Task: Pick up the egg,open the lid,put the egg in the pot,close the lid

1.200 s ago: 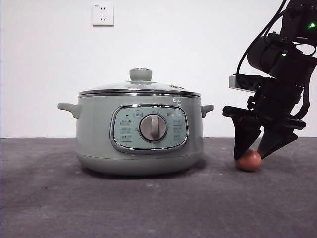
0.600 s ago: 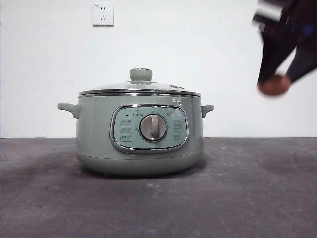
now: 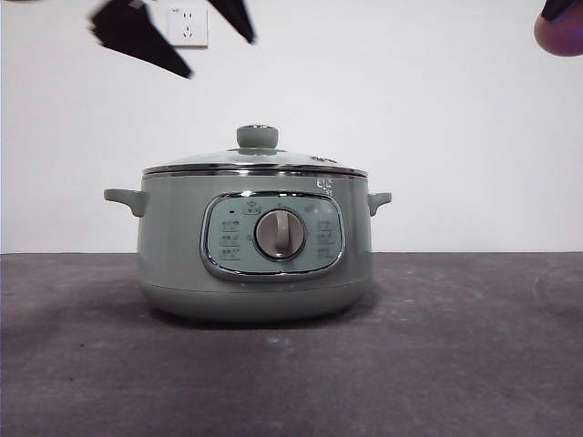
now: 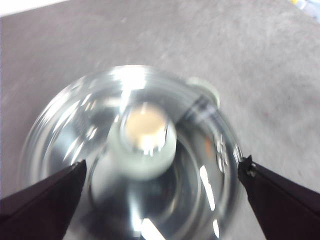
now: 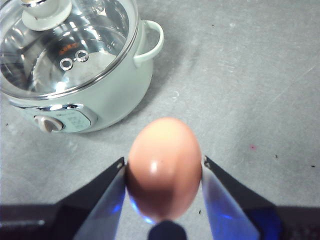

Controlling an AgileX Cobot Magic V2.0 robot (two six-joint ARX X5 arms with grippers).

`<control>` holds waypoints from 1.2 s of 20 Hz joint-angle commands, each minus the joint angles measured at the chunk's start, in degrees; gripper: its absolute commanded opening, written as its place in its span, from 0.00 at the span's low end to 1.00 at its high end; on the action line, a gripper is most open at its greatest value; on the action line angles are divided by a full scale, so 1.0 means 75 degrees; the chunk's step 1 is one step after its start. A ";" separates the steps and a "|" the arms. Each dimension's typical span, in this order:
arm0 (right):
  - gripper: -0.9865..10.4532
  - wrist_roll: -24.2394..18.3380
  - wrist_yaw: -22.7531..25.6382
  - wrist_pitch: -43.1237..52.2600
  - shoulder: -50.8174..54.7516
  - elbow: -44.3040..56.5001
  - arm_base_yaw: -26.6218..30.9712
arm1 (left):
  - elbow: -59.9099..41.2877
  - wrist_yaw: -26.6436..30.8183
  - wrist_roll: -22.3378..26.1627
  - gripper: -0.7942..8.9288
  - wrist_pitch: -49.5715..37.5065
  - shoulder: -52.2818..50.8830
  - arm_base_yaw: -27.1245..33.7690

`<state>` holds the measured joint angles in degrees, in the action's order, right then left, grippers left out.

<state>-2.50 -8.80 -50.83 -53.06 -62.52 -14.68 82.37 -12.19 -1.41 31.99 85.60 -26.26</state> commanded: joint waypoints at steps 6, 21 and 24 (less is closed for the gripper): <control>0.07 0.0064 -0.0009 -0.0058 0.0096 0.0012 -0.0017 | 0.0699 0.0329 0.0099 0.76 -0.0321 0.1603 -0.0198; 0.07 0.0064 -0.0009 -0.0029 0.0096 0.0012 -0.0017 | 0.0699 0.0510 -0.0015 0.60 -0.0519 0.1950 -0.0306; 0.07 0.0061 -0.0009 -0.0026 0.0096 0.0012 -0.0017 | 0.0699 0.0498 -0.0029 0.37 -0.0527 0.1950 -0.0306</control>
<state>-2.50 -8.84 -51.44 -52.45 -62.52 -14.68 87.44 -8.43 -1.19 28.25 99.70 -28.42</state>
